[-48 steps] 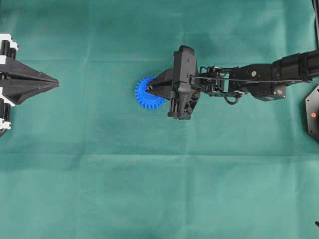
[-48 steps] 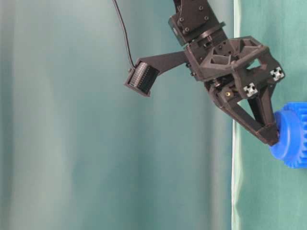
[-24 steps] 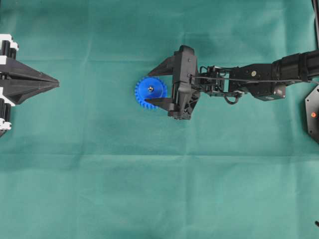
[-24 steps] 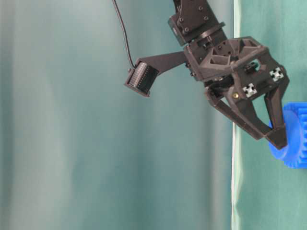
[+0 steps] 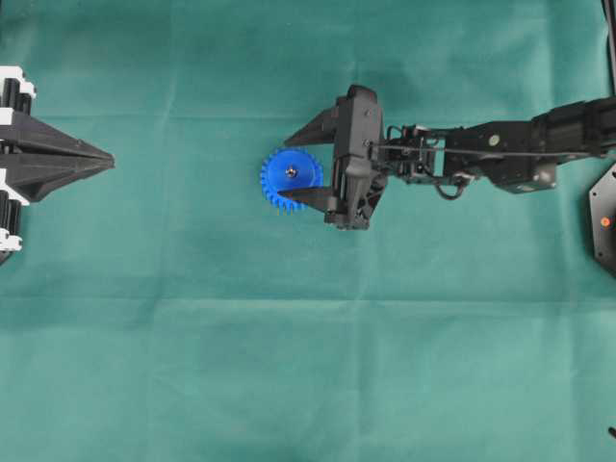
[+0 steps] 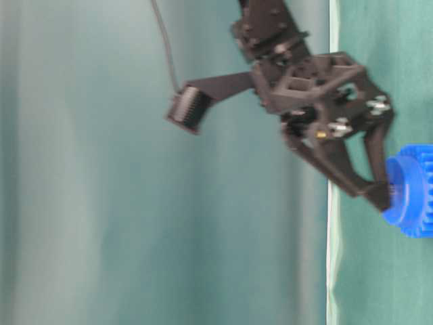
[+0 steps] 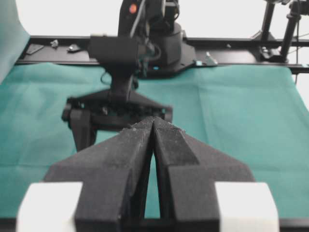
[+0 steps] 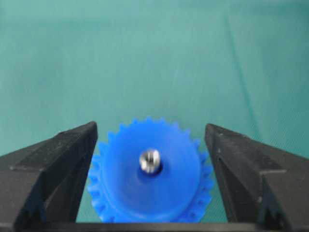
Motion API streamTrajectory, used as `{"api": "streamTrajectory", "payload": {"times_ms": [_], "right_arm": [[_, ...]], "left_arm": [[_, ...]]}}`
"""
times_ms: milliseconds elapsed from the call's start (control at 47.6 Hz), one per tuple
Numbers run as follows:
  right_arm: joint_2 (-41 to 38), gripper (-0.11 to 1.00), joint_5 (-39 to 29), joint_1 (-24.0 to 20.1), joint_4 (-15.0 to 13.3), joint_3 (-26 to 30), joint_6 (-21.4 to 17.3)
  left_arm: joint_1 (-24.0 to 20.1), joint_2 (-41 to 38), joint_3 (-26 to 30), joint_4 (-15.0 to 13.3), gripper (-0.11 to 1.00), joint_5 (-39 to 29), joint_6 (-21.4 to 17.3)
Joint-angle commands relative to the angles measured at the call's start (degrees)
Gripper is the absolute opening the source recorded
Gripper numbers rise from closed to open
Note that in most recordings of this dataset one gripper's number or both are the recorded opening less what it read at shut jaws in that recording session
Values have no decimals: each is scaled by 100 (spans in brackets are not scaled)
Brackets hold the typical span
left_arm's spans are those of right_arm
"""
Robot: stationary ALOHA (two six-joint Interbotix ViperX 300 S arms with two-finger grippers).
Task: Insert the shaft placed at a random location into the center hole of the medium gear at another random location.
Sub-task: 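Open the right gripper and raise it off the shaft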
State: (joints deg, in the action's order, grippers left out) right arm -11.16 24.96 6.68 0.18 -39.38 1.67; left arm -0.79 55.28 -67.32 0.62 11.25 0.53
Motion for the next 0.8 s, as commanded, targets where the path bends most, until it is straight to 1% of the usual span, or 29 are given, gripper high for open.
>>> {"api": "streamTrajectory", "payload": {"times_ms": [0,147,399,567,777], "right_arm": [[360,90,-114,-9,9,70,18],[536,90,-343,-9,9,62,18],[589,90,-360,-9,18,-9,-9],[765,90,-334,-9,141,-281,-9],[1178,90,-325,-9,255,-738,-9]], "left_arm": [[-9,-26,114,18,0,35,9],[-9,-26,114,18,0,35,9],[-9,-18,114,18,0,35,9],[-9,-9,114,18,0,35,9],[-9,-9,114,18,0,35,9]]}}
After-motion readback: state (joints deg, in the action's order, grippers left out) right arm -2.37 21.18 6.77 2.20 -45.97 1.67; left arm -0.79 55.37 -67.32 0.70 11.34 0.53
